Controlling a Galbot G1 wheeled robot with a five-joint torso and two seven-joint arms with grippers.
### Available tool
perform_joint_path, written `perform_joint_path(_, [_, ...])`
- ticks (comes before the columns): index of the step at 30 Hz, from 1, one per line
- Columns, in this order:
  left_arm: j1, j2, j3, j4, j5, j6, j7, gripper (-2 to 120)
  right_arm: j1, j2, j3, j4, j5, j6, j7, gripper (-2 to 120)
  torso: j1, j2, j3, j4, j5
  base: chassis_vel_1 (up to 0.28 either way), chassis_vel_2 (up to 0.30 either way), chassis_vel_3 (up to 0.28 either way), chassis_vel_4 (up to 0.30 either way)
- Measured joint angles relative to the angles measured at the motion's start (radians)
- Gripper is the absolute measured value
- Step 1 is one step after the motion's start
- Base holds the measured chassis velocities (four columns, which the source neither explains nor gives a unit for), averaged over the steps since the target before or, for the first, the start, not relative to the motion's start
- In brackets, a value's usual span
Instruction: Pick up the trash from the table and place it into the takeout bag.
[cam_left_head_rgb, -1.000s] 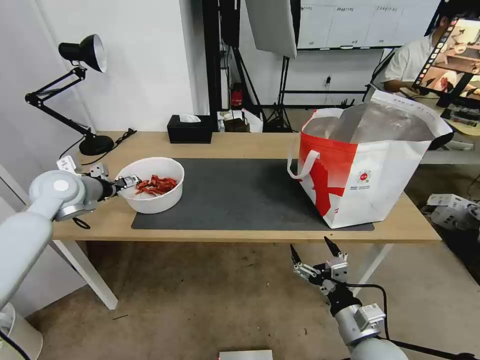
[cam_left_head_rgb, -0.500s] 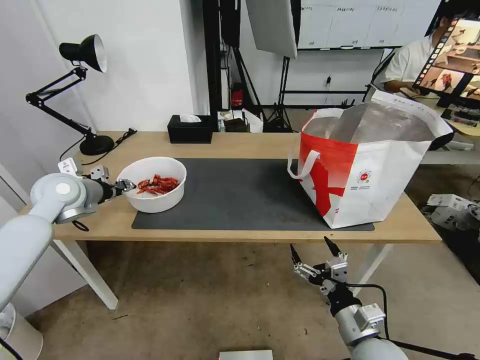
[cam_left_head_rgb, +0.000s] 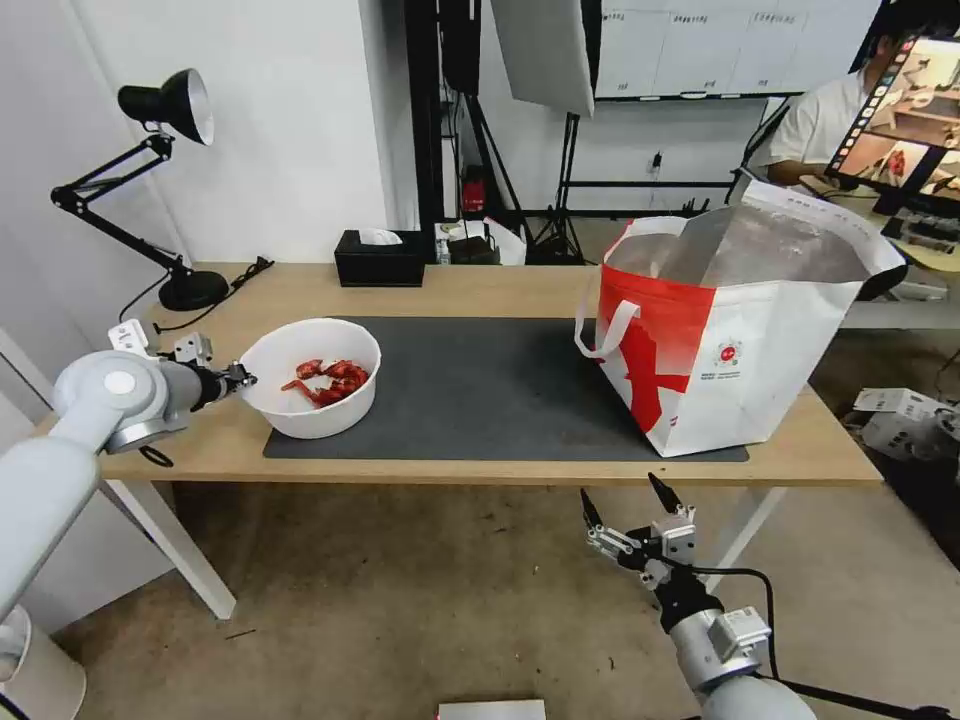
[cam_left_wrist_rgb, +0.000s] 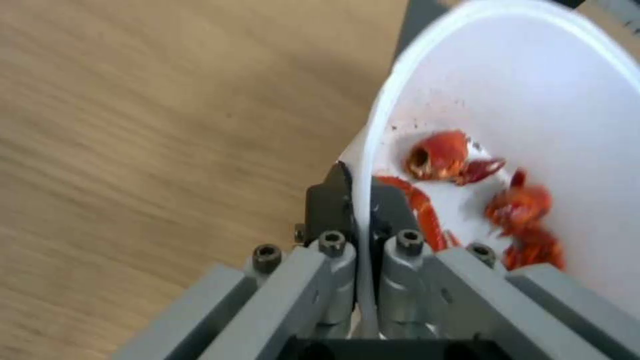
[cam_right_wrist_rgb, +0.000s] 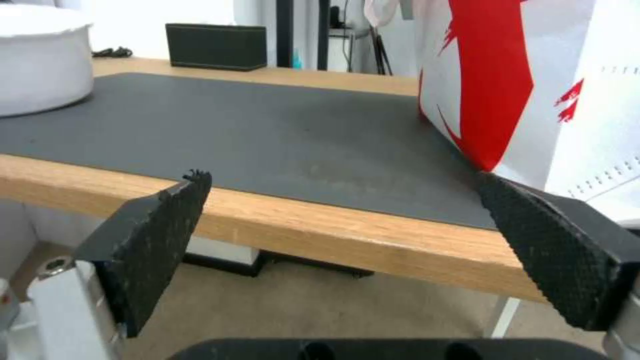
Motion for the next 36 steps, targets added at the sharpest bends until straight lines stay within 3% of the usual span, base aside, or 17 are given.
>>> perform_joint_path(2, [0.000, 0.000, -0.010, -0.010, 0.020, -0.007, 0.007, 0, 0.000, 0.000, 0.000, 0.000, 0.000, 0.000, 0.000, 100, 0.000, 0.000, 0.000, 0.0000, 0.0002, 0.000, 0.000, 0.000, 0.000])
perform_joint_path(5, [-0.002, -0.003, -0.021, -0.060, 0.178, -0.074, 0.070, 0, 0.000, 0.000, 0.000, 0.000, 0.000, 0.000, 0.000, 100, 0.000, 0.000, 0.000, -0.0001, 0.0002, 0.000, 0.000, 0.000, 0.000])
perform_joint_path(6, [-0.002, -0.003, -0.021, -0.060, 0.178, -0.074, 0.070, 0, 0.000, 0.000, 0.000, 0.000, 0.000, 0.000, 0.000, 100, 0.000, 0.000, 0.000, -0.0001, 0.0002, 0.000, 0.000, 0.000, 0.000])
perform_joint_path(8, [0.000, -0.011, -0.011, -0.083, 0.340, -0.148, 0.127, 0, 0.000, 0.000, 0.000, 0.000, 0.000, 0.000, 0.000, 100, 0.000, 0.000, 0.000, 0.0000, 0.0003, 0.000, 0.000, 0.000, 0.000])
perform_joint_path(9, [0.000, -0.011, -0.011, -0.083, 0.340, -0.148, 0.127, 0, 0.000, 0.000, 0.000, 0.000, 0.000, 0.000, 0.000, 100, 0.000, 0.000, 0.000, 0.0000, 0.0003, 0.000, 0.000, 0.000, 0.000])
perform_joint_path(12, [0.003, -0.026, 0.029, -0.091, 0.552, -0.285, 0.198, 0, 0.000, 0.000, 0.000, 0.000, 0.000, 0.000, 0.000, 100, 0.000, 0.000, 0.000, 0.0000, 0.0003, 0.000, 0.000, 0.000, 0.000])
perform_joint_path(13, [0.003, -0.026, 0.029, -0.091, 0.552, -0.285, 0.198, 0, 0.000, 0.000, 0.000, 0.000, 0.000, 0.000, 0.000, 100, 0.000, 0.000, 0.000, 0.0000, 0.0003, 0.000, 0.000, 0.000, 0.000])
perform_joint_path(16, [-0.002, -0.037, 0.057, -0.086, 0.657, -0.376, 0.261, 0, 0.000, 0.000, 0.000, 0.000, 0.000, 0.000, 0.000, 100, 0.000, 0.000, 0.000, -0.0001, 0.0001, 0.000, 0.000, 0.000, 0.000])
perform_joint_path(29, [-0.063, -0.052, 0.123, -0.099, 0.623, -0.382, 0.283, 0, 0.000, 0.000, 0.000, 0.000, 0.000, 0.000, 0.000, 100, 0.000, 0.000, 0.000, 0.0002, 0.0000, 0.000, 0.000, 0.000, 0.000])
perform_joint_path(33, [-0.158, -0.063, 0.198, -0.118, 0.548, -0.359, 0.260, 0, 0.000, 0.000, 0.000, 0.000, 0.000, 0.000, 0.000, 100, 0.000, 0.000, 0.000, 0.0003, 0.0000, 0.000, 0.000, 0.000, 0.000])
perform_joint_path(36, [-0.360, -0.109, 0.353, -0.128, 0.435, -0.313, 0.177, 0, 0.000, 0.000, 0.000, 0.000, 0.000, 0.000, 0.000, 100, 0.000, 0.000, 0.000, -0.0001, 0.0007, 0.000, 0.000, 0.000, 0.000])
